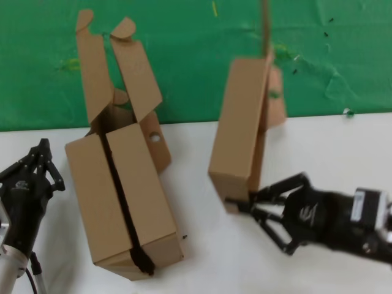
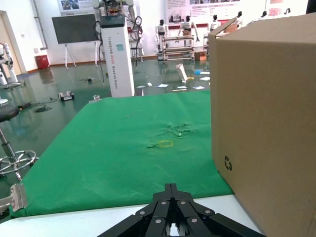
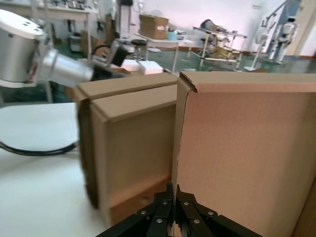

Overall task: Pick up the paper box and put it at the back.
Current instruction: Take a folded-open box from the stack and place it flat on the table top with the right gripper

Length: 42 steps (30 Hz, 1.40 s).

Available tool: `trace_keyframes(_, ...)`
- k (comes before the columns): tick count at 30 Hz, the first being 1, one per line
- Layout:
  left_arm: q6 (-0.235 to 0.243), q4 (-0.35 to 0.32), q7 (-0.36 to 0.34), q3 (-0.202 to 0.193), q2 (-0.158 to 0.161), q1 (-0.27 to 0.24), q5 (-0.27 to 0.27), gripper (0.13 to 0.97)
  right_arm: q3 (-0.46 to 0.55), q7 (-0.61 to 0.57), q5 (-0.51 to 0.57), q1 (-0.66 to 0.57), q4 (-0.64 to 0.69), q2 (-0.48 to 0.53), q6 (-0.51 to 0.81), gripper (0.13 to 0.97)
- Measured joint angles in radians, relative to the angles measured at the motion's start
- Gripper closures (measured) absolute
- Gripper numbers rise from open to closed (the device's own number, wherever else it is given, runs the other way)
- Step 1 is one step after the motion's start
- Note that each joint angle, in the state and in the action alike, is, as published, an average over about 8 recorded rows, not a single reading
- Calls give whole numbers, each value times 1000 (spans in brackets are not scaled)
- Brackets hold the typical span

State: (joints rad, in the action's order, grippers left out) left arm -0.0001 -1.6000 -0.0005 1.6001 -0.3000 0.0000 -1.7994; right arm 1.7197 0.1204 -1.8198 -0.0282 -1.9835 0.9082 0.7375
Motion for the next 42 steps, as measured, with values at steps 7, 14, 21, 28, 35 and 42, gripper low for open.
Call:
trace_keyframes(7,0,0,0,0,0,0,0,954,-40,161,104,-70,-64,80,-61,945)
trace_keyframes(14,0,0,0,0,0,0,0,954,109,427,399,-349,-74,76,23,945)
trace_keyframes(21,0,0,0,0,0,0,0,954,306,691,718,-670,-68,-31,298,945)
trace_keyframes(28,0,0,0,0,0,0,0,954,477,881,999,-902,-37,-100,515,946)
trace_keyframes(35,0,0,0,0,0,0,0,954,499,894,1250,-987,13,-223,700,946)
trace_keyframes(42,0,0,0,0,0,0,0,954,534,811,1444,-1011,124,-361,758,946)
